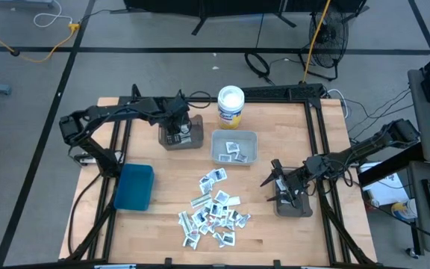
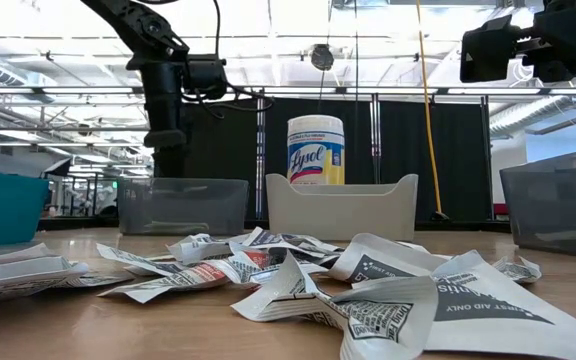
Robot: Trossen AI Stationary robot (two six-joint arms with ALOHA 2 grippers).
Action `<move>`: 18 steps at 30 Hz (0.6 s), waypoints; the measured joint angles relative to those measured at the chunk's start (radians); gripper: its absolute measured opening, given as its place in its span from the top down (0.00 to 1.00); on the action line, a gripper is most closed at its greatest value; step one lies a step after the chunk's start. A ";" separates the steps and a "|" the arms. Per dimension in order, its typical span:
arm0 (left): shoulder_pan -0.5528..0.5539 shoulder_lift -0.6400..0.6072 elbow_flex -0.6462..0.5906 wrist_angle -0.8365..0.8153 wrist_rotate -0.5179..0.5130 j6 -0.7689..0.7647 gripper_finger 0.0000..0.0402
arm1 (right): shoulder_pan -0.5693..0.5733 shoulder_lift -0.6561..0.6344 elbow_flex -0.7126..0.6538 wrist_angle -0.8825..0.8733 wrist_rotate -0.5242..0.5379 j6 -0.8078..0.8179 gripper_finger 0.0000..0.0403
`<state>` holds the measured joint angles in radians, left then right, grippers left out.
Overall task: Pick & Place First Aid Supplies
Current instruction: Put the green bandage pack into the top black bin, then put the blue alcohol pad into the bottom black bin
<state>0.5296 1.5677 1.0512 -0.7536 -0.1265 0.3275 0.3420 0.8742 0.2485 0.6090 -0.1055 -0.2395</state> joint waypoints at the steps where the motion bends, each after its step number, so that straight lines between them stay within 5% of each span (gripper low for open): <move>1: 0.000 0.000 0.000 0.000 0.000 0.000 0.70 | 0.000 0.000 0.000 0.000 0.000 0.000 0.37; 18: -0.002 0.000 0.001 -0.002 -0.014 -0.001 0.46 | 0.000 0.000 0.000 0.000 0.000 0.000 0.37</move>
<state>0.5275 1.5677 1.0517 -0.7560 -0.1409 0.3262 0.3420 0.8742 0.2485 0.6090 -0.1055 -0.2395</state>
